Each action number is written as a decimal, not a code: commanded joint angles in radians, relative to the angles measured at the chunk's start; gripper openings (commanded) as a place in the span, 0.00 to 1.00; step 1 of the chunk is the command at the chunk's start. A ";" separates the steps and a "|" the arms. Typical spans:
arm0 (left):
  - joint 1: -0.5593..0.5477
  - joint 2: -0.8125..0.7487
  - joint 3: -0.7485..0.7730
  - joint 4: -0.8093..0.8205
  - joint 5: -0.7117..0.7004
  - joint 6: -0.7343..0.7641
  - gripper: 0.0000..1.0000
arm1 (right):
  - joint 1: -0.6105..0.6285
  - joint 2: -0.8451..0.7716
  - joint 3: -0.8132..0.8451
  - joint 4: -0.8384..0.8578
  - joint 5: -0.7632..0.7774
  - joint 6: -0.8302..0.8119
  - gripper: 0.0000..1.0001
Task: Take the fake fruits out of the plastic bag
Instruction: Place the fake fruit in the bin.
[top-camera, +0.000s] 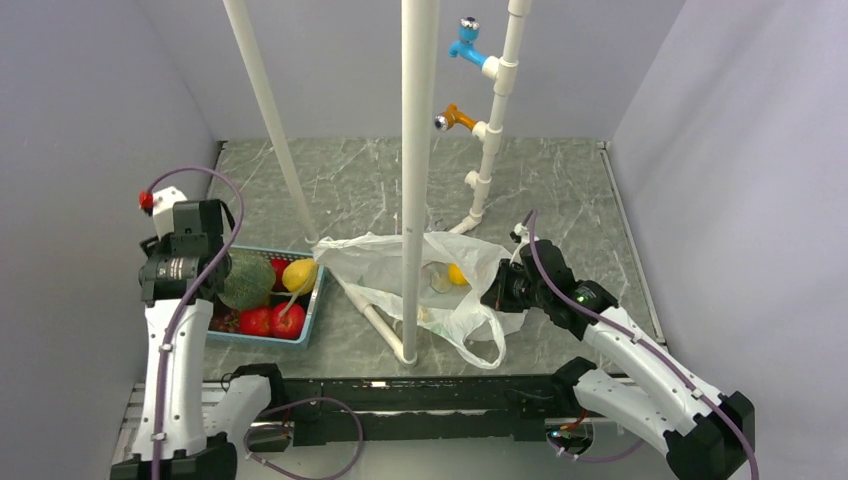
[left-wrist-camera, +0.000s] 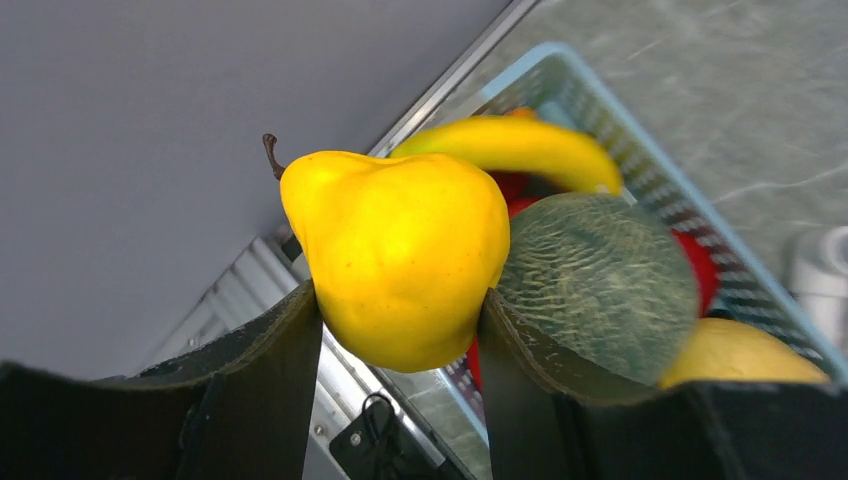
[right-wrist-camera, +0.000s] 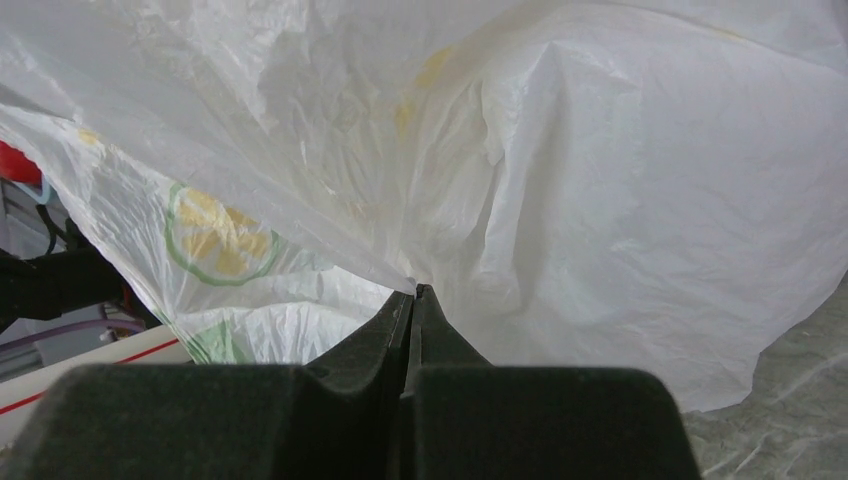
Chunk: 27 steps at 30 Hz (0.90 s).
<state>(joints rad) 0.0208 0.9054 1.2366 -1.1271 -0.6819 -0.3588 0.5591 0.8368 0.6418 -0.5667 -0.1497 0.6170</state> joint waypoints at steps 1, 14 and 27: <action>0.108 -0.065 -0.146 0.005 0.012 -0.168 0.00 | -0.002 0.029 0.036 0.010 -0.017 -0.041 0.00; 0.134 -0.210 -0.404 -0.003 0.120 -0.623 0.00 | -0.004 0.081 0.070 0.013 -0.064 -0.047 0.00; 0.134 -0.257 -0.614 0.428 0.142 -0.198 0.00 | -0.003 0.140 0.106 -0.004 -0.109 -0.044 0.00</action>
<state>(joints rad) 0.1535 0.6785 0.6529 -0.8986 -0.5800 -0.6983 0.5591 0.9340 0.6930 -0.5827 -0.2165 0.5758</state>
